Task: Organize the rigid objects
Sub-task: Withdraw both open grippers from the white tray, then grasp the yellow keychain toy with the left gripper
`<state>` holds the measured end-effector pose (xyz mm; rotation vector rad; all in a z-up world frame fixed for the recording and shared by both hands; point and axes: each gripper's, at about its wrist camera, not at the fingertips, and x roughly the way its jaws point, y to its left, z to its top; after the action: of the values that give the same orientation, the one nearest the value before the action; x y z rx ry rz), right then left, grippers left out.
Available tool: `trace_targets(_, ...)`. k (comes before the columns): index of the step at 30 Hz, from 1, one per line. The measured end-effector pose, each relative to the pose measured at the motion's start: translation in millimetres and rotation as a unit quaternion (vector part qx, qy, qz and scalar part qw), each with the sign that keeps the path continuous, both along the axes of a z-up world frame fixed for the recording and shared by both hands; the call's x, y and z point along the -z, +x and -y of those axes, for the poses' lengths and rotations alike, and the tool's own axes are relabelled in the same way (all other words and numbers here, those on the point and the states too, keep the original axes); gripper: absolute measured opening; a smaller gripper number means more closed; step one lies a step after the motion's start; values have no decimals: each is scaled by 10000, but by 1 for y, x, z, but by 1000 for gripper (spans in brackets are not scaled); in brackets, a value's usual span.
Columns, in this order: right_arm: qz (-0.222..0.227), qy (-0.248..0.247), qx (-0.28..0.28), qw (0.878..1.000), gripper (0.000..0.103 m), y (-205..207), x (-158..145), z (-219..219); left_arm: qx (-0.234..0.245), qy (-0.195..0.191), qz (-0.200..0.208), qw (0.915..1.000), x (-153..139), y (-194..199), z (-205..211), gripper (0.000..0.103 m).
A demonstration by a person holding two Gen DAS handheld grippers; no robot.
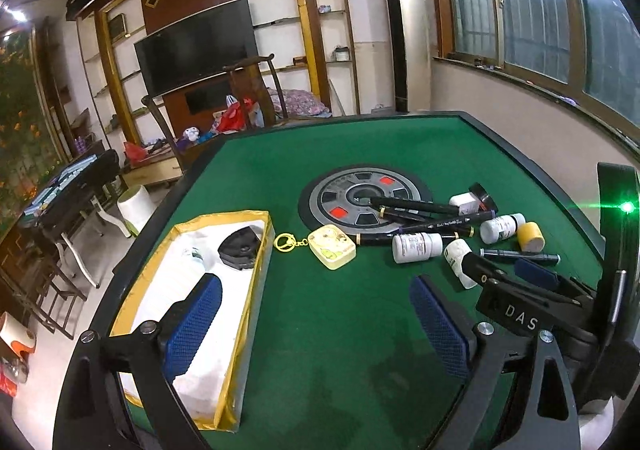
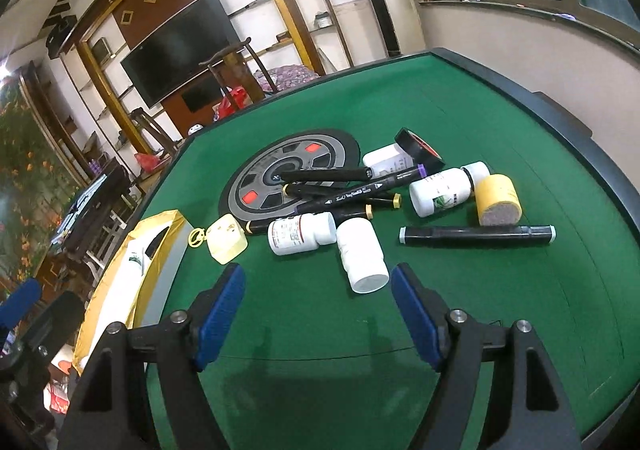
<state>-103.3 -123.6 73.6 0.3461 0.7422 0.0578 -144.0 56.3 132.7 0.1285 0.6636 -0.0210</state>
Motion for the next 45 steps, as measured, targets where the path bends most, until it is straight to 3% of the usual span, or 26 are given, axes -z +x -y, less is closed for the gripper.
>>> trace_targets(13, -122, 65, 252, 9996, 75, 7, 12, 17, 18, -84, -331, 9994, 23, 16, -5, 97)
trace_targets(15, -89, 47, 320, 9994, 75, 7, 11, 21, 15, -537, -107, 9985, 19, 13, -15, 97)
trace_targets(17, 120, -149, 486, 9986, 75, 4, 1, 26, -81, -1140, 445, 9924, 11, 5, -31, 98)
trace_targets(19, 446, -531, 696, 9952, 75, -2, -14, 29, -283, -1415, 1044, 9840, 6, 2, -45, 103)
trace_targets(20, 589, -698, 803, 9926, 83, -3, -21, 31, -260, -1498, 1123, 9820, 7, 6, -49, 103)
trace_targets(21, 681, -775, 887, 9907, 99, -4, -25, 35, -193, -1492, 964, 9839, 9, 17, -51, 103)
trace_targets(22, 799, -824, 1016, 9882, 103, -3, -30, 42, -185, -1376, 711, 9878, 13, 30, -52, 103)
trace_targets(24, 740, -850, 1192, 9865, 103, 4, -31, 56, -146, -1091, 203, 9937, 21, 57, -51, 103)
trace_targets(26, 572, -807, 1334, 9861, 103, 17, -23, 76, 2, -1123, -46, 9937, 27, 72, -51, 103)
trace_targets(30, 317, -681, 1689, 9828, 103, 34, 2, 106, 105, -1574, -622, 9855, 43, 114, -56, 103)
trace_targets(35, 101, -308, 1750, 9840, 103, 43, 19, 125, 209, -1881, -1353, 9726, 62, 168, -53, 94)
trace_targets(40, -39, -271, 1524, 9879, 103, 48, 24, 118, 256, -1280, -1465, 9806, 79, 192, -30, 93)
trace_targets(45, -75, -358, 1340, 9903, 103, 51, 25, 108, 62, -468, -1857, 9815, 109, 208, -12, 91)
